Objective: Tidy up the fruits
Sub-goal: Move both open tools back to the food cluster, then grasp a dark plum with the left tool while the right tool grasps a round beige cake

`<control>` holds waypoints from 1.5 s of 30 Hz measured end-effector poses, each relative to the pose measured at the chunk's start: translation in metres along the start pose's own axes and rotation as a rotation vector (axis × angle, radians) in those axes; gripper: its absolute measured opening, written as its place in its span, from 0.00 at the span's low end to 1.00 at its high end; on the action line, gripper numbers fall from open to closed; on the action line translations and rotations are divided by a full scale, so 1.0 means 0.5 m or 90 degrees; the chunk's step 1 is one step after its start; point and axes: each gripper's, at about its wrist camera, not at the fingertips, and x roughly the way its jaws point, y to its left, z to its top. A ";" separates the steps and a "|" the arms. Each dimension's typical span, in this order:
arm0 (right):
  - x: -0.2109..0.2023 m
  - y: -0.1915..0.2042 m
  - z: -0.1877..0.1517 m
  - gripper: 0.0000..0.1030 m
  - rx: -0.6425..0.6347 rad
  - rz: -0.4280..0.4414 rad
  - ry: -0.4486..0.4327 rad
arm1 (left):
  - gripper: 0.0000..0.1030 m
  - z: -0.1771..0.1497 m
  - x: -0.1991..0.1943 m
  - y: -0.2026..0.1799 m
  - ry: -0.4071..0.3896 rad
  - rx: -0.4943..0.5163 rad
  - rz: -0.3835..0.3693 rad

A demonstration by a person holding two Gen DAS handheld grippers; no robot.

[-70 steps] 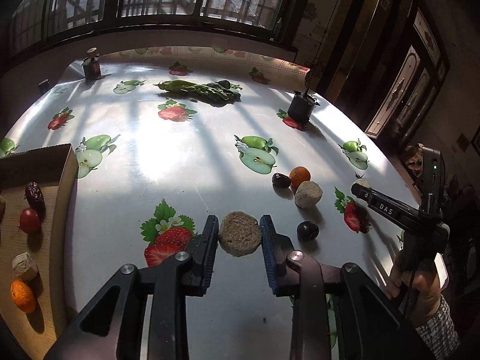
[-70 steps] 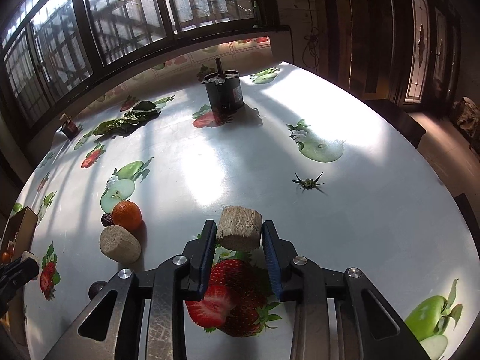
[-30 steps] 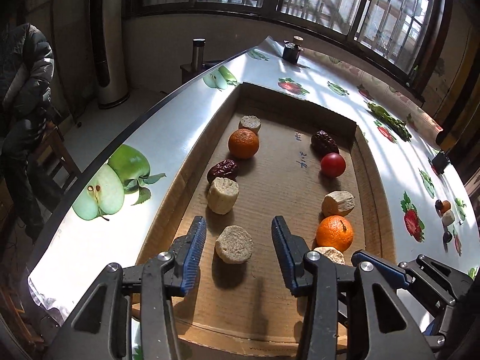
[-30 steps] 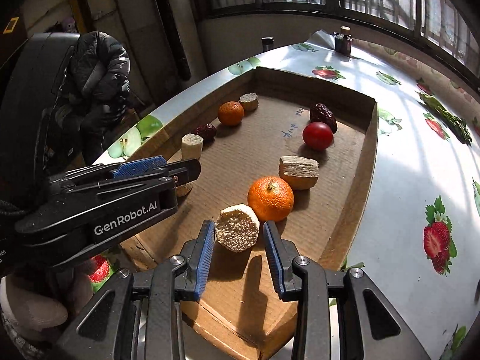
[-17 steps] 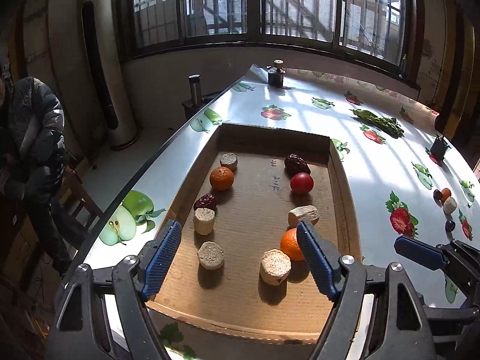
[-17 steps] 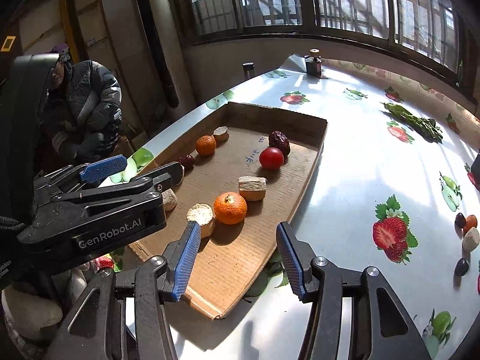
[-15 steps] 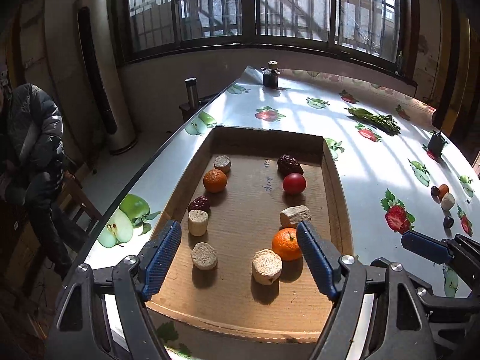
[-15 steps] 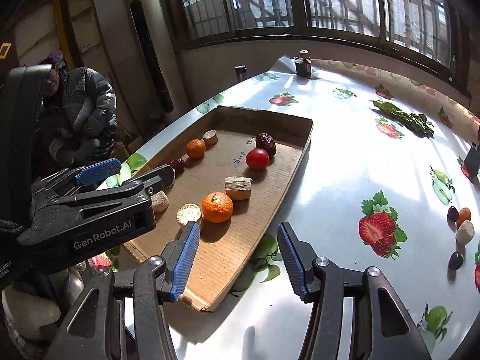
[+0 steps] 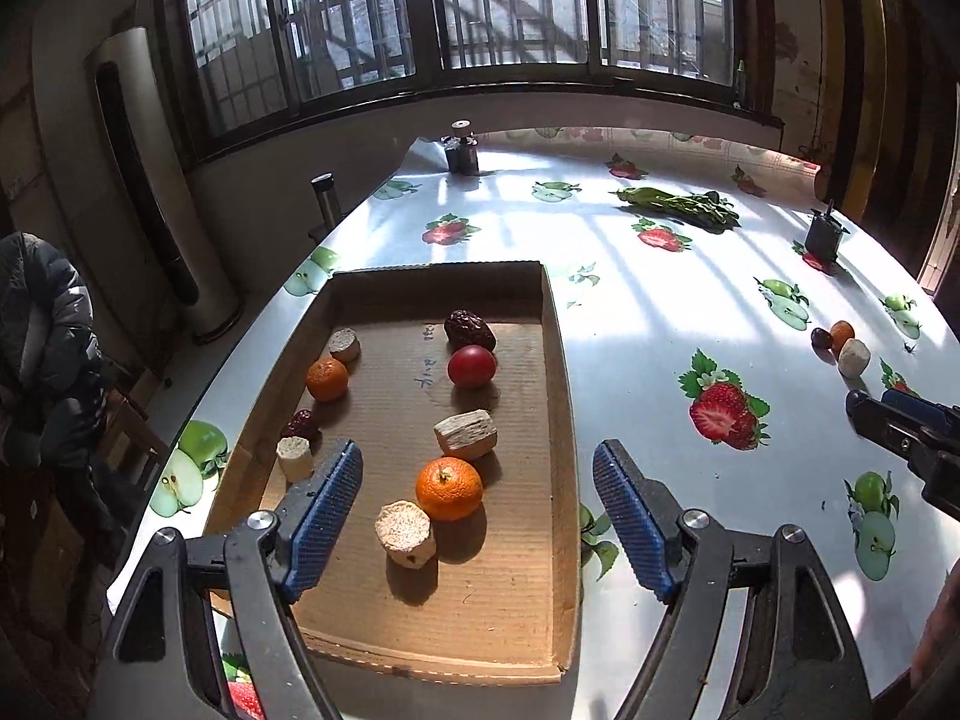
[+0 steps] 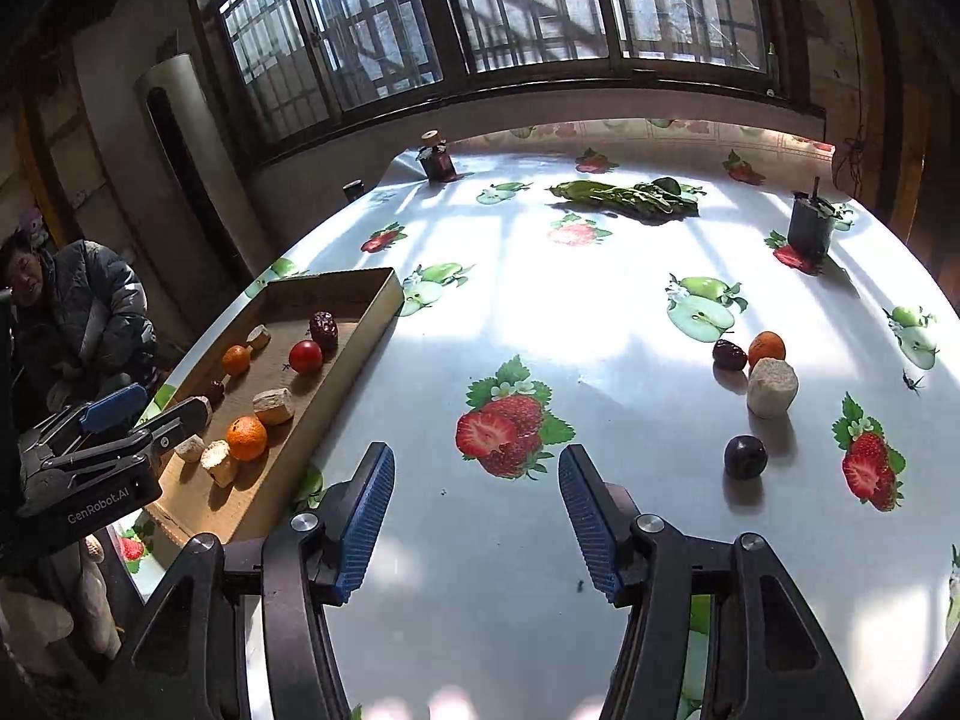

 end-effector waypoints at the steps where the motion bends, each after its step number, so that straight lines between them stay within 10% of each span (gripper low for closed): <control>1: -0.007 -0.026 0.000 0.60 0.012 -0.011 -0.002 | 0.77 0.003 0.002 -0.011 0.003 0.007 -0.007; 16: -0.092 -0.375 0.031 0.63 0.177 -0.179 -0.023 | 0.77 0.076 0.031 -0.247 0.020 0.092 -0.194; 36: 0.144 -0.314 0.092 0.63 0.114 -0.076 0.088 | 0.77 0.027 0.166 -0.466 0.137 0.147 -0.342; 40: 0.141 -0.339 0.079 0.39 0.137 -0.078 0.083 | 0.77 0.034 0.170 -0.481 0.123 0.153 -0.343; 45: 0.096 -0.409 0.051 0.39 0.215 -0.080 0.055 | 0.75 0.039 0.177 -0.526 0.106 0.168 -0.362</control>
